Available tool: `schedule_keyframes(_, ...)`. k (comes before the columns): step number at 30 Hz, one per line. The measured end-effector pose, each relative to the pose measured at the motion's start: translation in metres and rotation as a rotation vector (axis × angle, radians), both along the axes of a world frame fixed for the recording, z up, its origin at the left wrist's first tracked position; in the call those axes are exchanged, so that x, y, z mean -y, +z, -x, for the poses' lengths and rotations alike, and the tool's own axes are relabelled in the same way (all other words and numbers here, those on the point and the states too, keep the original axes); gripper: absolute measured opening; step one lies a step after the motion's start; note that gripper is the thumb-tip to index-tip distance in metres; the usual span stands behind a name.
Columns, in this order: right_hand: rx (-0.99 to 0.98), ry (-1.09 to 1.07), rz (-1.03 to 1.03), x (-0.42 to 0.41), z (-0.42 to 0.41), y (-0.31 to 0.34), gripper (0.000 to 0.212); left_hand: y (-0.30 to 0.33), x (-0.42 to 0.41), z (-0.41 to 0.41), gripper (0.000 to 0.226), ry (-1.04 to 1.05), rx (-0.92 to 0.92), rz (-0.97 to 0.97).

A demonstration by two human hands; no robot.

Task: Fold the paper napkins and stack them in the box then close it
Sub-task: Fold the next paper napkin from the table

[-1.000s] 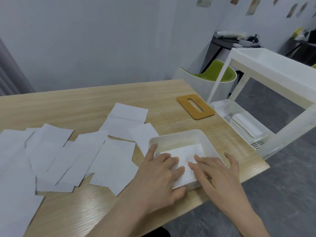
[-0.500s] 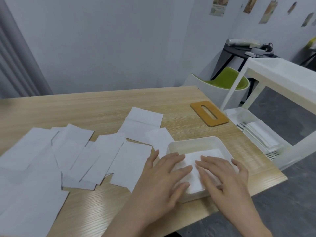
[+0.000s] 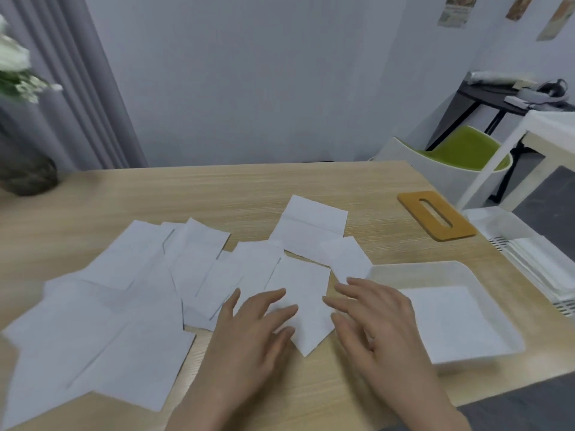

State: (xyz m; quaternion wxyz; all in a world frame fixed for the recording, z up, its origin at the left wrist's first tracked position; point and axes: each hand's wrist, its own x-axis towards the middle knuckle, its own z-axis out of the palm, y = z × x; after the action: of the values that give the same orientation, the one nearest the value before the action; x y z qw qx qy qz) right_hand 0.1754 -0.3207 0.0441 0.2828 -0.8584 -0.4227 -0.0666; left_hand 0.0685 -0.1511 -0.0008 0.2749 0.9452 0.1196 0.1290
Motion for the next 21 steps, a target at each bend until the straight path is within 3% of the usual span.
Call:
schedule_keyframes(4,-0.165,0.05,0.103,-0.019,0.008,-0.015,0.029,-0.015,-0.014,0.008,0.032,0.06,-0.027,-0.022)
schedule_keyframes(11,-0.253,-0.046,0.284,-0.034,0.001,-0.042,0.039,-0.038,-0.025,0.009,0.028,0.141,-0.055,-0.104)
schedule_keyframes(13,-0.288,-0.076,0.306,-0.036,-0.001,-0.049,0.043,-0.041,-0.025,0.01,0.038,0.145,-0.071,-0.11)
schedule_keyframes(18,-0.454,-0.159,0.249,-0.041,-0.002,-0.058,0.065,-0.053,-0.026,0.01,0.065,0.152,-0.117,-0.124)
schedule_keyframes(21,-0.584,-0.221,0.129,-0.047,-0.007,-0.059,0.071,-0.056,-0.028,0.01,0.066,0.146,-0.14,-0.151)
